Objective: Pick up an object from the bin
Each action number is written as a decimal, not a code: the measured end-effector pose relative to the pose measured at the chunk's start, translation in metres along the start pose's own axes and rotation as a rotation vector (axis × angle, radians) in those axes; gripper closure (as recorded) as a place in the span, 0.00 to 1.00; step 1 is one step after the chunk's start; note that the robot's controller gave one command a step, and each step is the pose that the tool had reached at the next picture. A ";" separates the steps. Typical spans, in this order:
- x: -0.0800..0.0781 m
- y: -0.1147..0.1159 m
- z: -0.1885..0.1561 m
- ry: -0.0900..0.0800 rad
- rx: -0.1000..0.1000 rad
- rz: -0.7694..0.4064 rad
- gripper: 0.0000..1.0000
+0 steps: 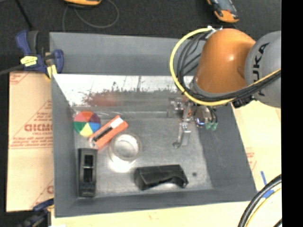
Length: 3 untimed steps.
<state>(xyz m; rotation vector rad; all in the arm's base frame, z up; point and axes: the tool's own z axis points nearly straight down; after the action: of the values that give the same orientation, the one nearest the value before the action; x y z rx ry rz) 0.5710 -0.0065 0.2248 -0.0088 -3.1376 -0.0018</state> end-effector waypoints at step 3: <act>0.069 0.011 0.089 -0.002 0.003 -0.099 0.00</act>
Offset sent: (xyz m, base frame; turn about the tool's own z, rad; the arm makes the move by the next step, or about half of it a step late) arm -0.0992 0.0221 -0.1548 -0.1631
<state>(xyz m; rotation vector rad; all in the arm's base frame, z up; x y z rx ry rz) 0.5021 0.0046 0.1362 0.1468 -3.1357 0.0019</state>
